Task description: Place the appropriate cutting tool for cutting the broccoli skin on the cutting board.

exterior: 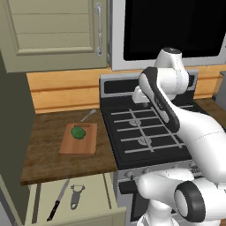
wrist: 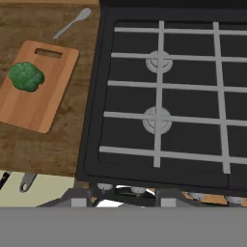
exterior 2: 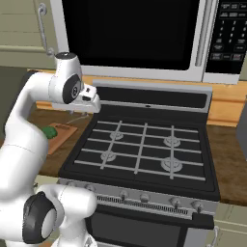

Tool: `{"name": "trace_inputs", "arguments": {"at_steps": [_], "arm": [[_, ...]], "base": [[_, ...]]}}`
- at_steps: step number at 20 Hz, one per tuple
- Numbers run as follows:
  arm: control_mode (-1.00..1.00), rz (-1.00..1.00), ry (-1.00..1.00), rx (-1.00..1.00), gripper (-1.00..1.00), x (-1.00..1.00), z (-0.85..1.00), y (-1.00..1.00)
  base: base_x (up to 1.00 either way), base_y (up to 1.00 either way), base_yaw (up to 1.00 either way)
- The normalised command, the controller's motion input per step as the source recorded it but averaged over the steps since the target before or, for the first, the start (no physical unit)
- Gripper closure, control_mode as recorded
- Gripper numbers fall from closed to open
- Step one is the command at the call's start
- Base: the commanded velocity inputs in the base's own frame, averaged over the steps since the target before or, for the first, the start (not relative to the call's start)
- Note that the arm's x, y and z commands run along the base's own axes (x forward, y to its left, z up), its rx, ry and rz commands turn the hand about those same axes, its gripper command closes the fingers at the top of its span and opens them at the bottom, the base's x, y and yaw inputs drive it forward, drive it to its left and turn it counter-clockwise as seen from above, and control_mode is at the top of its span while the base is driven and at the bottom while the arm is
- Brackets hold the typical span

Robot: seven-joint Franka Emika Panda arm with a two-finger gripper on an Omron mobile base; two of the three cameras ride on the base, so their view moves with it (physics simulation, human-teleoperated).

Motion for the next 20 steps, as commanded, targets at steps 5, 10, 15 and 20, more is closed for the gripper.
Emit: {"name": "trace_inputs", "arguments": {"at_steps": [5,10,15,20], "arm": [[-1.0,0.0,0.01,0.01,-1.0,-0.35,-0.1,0.03],[-1.0,0.0,0.0,0.0,-1.0,-0.99,-0.36,0.78],[-1.0,-0.01,0.08,0.0,-1.0,-0.62,-0.39,0.95],[-1.0,0.0,0.26,0.0,-1.0,-0.06,-0.32,0.91]], "base": [[0.0,0.0,0.0],[0.0,0.0,0.0],[0.0,0.0,0.0],[0.0,0.0,0.0]]}}
